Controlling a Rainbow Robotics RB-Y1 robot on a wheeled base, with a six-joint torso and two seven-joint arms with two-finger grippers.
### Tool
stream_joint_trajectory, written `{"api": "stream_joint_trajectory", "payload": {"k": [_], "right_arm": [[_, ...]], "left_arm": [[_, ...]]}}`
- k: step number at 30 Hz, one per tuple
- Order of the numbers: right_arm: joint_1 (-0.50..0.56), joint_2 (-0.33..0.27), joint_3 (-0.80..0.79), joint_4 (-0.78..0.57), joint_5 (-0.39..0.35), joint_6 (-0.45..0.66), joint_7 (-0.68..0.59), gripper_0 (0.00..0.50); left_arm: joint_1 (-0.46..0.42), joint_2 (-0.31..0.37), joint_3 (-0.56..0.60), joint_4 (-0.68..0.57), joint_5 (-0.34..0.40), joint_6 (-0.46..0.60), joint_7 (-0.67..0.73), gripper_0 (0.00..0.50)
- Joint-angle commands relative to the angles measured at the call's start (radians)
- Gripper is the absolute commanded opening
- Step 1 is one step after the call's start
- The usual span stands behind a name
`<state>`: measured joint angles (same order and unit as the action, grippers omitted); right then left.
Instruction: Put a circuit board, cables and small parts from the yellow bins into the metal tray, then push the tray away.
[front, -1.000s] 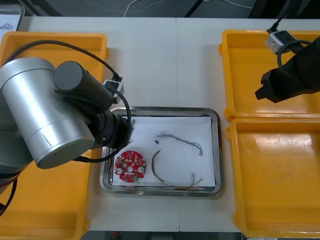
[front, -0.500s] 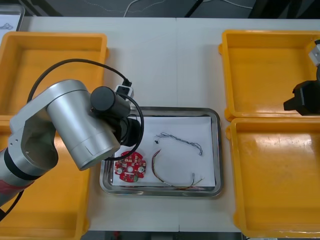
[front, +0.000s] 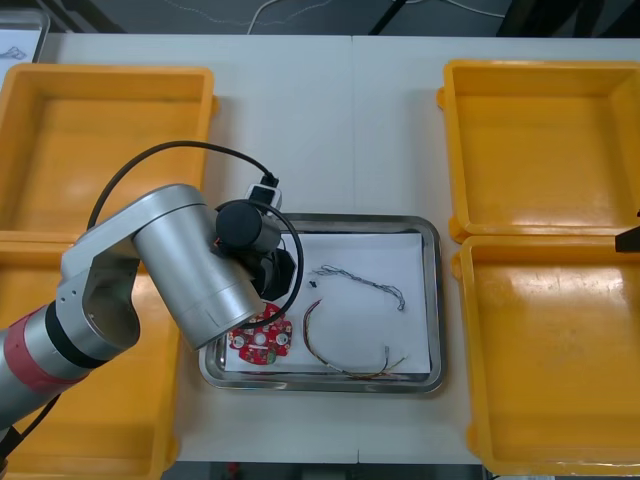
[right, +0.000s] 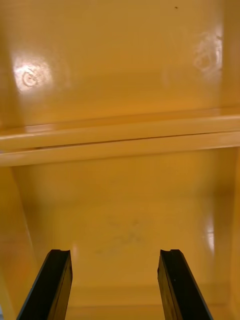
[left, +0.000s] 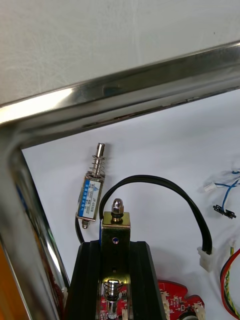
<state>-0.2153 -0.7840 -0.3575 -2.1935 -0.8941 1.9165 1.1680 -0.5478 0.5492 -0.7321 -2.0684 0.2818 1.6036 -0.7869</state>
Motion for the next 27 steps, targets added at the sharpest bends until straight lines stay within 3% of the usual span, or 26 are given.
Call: {"api": "stream_joint_trajectory", "payload": {"k": [1,17,27], "right_arm": [[0.037,-0.040,-0.031,-0.032,0.037,0.003,-0.041,0.500],[0.111,-0.024,-0.026,-0.038,0.041,0.003,-0.030,0.500],[0.111,-0.023,-0.021,-0.040,0.021,0.003,-0.031,0.500]], "left_arm": [[-0.041,-0.037,-0.046,0.017,-0.010,-0.013,0.110,0.000],[-0.121,-0.098,-0.086,0.131,-0.032,-0.027,0.141,0.000],[-0.119,-0.107,-0.090,0.152,-0.044,-0.057,0.138,0.000]]}}
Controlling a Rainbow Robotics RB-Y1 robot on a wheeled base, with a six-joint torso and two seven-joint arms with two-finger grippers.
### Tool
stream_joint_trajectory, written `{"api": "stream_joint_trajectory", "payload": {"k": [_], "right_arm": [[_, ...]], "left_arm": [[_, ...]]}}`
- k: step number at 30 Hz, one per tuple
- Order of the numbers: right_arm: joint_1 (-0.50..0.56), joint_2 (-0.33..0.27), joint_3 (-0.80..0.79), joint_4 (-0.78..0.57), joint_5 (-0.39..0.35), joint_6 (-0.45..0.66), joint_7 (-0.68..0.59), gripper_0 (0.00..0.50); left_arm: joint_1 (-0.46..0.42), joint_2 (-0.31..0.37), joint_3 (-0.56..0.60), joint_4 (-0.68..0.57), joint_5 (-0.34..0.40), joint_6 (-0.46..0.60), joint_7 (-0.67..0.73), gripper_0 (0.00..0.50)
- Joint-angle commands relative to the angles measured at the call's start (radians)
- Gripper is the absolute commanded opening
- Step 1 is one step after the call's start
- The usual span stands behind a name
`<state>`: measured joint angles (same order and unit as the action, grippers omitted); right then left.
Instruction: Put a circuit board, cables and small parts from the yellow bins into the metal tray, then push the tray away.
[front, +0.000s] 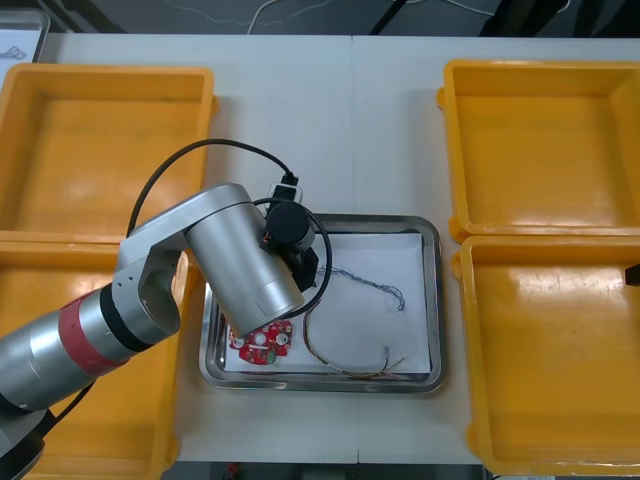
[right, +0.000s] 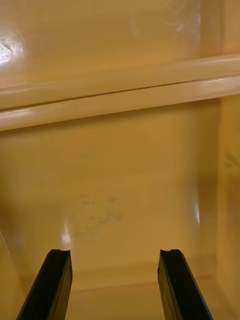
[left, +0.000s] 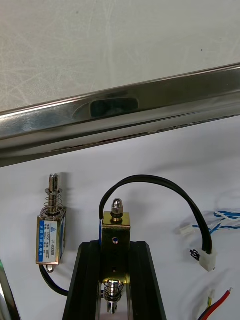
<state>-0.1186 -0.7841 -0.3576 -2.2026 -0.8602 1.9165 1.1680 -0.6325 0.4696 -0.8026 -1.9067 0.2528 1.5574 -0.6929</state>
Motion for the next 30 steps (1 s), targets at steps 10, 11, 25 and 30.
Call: {"api": "stream_joint_trajectory", "payload": {"k": [10,11,25,30], "right_arm": [[0.011,-0.023,-0.020,-0.031,-0.023,0.003,-0.030,0.500],[0.011,-0.023,-0.020,-0.031,-0.023,0.003,-0.031,0.500],[0.011,-0.023,-0.020,-0.031,-0.033,0.003,-0.028,0.500],[0.008,-0.024,-0.020,-0.034,-0.042,0.003,-0.022,0.500]], "left_arm": [[-0.035,-0.029,-0.041,-0.009,-0.030,-0.010,0.050,0.034],[-0.035,-0.029,-0.043,-0.009,-0.033,-0.010,0.050,0.072],[-0.035,-0.029,-0.038,-0.025,-0.041,-0.002,0.053,0.500],[-0.036,-0.029,0.008,-0.084,-0.015,0.079,0.038,0.500]]}}
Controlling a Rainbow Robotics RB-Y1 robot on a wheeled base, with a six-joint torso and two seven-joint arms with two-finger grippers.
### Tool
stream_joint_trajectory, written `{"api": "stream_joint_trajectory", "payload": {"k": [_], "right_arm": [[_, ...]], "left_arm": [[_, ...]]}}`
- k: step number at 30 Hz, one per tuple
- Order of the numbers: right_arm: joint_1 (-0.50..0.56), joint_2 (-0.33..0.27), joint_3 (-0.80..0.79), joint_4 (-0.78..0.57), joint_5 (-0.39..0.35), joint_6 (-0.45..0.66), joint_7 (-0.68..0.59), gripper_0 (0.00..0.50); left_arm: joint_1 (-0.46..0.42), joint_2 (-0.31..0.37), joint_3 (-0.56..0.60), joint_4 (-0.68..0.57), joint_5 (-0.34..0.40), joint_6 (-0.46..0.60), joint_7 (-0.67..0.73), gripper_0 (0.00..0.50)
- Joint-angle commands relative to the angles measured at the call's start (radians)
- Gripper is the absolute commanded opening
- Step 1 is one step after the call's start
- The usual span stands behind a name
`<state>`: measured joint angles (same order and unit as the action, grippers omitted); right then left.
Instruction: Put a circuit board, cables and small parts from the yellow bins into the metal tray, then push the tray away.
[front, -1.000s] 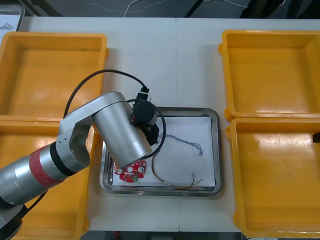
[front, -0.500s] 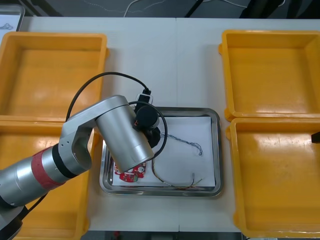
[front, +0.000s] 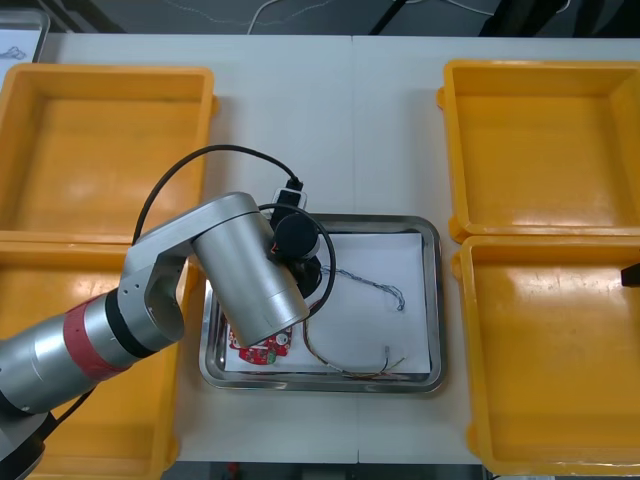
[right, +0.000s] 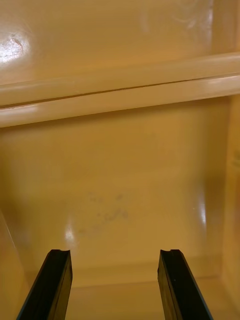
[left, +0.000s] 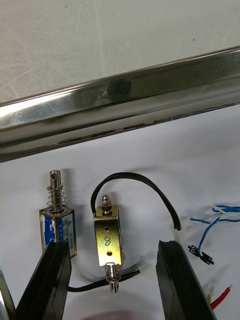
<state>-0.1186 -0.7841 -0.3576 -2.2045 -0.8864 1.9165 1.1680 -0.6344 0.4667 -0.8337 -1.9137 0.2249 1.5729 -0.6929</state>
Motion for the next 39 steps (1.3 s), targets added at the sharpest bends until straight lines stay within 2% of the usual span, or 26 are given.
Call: {"api": "stream_joint_trajectory", "payload": {"k": [1,13,21,27,29,33,39], "right_arm": [[0.007,-0.023,-0.020,-0.034,-0.017,0.003,-0.022,0.500],[-0.050,-0.023,0.016,-0.044,-0.059,0.003,-0.021,0.500],[-0.110,-0.023,0.097,-0.084,-0.085,0.003,-0.021,0.500],[-0.165,-0.023,0.192,-0.147,-0.103,0.003,-0.013,0.500],[-0.194,-0.023,0.250,-0.172,-0.111,0.003,-0.011,0.500],[-0.245,-0.017,0.353,-0.205,-0.120,0.003,-0.011,0.500],[-0.305,0.025,0.471,-0.218,-0.134,0.003,-0.004,0.500]], "left_arm": [[-0.034,-0.026,0.047,-0.087,0.016,0.078,0.036,0.500],[-0.091,0.006,0.228,-0.237,0.185,0.347,-0.017,0.500],[-0.099,0.084,0.373,-0.289,0.289,0.347,-0.051,0.500],[-0.099,0.150,0.438,-0.277,0.341,0.347,-0.089,0.500],[-0.094,0.173,0.479,-0.255,0.379,0.347,-0.134,0.500],[-0.061,0.202,0.579,-0.243,0.424,0.347,-0.217,0.500],[0.028,0.213,0.740,-0.243,0.447,0.347,-0.369,0.500]]}}
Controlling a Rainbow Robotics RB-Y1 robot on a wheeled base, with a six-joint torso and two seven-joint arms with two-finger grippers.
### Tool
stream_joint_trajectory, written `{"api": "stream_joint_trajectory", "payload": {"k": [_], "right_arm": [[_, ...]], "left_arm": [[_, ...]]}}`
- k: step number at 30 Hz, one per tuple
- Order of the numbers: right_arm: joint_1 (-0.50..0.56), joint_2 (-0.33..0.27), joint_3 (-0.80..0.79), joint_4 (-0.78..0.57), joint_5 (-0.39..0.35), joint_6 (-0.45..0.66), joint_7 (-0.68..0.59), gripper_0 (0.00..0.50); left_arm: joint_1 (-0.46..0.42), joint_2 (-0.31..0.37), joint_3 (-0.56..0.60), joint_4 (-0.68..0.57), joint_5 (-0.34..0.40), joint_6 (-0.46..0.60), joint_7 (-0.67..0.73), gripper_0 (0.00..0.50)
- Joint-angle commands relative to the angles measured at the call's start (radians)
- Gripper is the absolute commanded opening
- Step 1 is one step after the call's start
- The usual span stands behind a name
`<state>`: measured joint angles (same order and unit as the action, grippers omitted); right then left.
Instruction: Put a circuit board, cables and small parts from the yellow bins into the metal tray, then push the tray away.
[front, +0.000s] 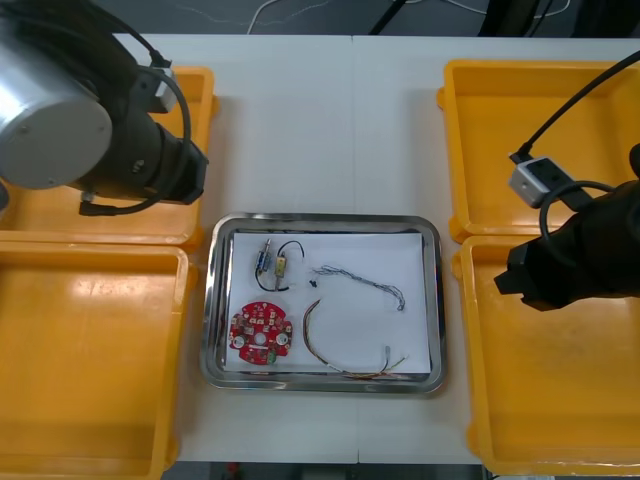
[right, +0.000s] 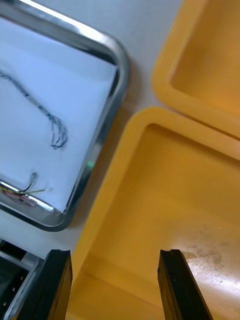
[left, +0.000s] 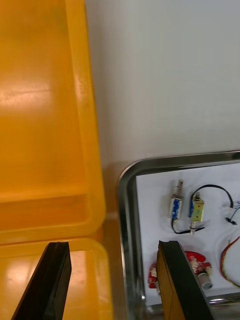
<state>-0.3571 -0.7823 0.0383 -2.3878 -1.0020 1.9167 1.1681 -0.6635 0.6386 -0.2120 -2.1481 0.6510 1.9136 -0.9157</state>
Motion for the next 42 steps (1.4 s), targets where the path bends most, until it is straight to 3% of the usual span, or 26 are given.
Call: {"api": "stream_joint_trajectory", "payload": {"k": [1,9,12,18,29,42], "right_arm": [[-0.083,0.031,0.100,-0.036,-0.023,0.003,-0.002,0.500],[-0.187,0.083,0.284,-0.036,-0.015,0.003,0.002,0.500],[-0.229,0.106,0.394,-0.036,0.022,0.003,0.002,0.500],[-0.324,0.147,0.595,-0.010,0.103,-0.019,0.010,0.500],[-0.431,0.222,0.862,0.091,0.250,-0.127,0.044,0.500],[-0.464,0.275,1.055,0.199,0.410,-0.246,0.090,0.500]], "left_arm": [[0.076,0.042,0.154,-0.007,0.027,0.006,-0.164,0.500],[0.179,0.050,0.339,-0.007,0.067,0.006,-0.233,0.500],[0.231,0.059,0.415,-0.006,0.099,0.006,-0.230,0.500],[0.315,0.059,0.513,-0.006,0.088,0.006,-0.229,0.500],[0.384,0.059,0.565,-0.006,0.033,0.006,-0.252,0.500],[0.394,0.056,0.569,-0.006,-0.019,0.006,-0.430,0.500]]}}
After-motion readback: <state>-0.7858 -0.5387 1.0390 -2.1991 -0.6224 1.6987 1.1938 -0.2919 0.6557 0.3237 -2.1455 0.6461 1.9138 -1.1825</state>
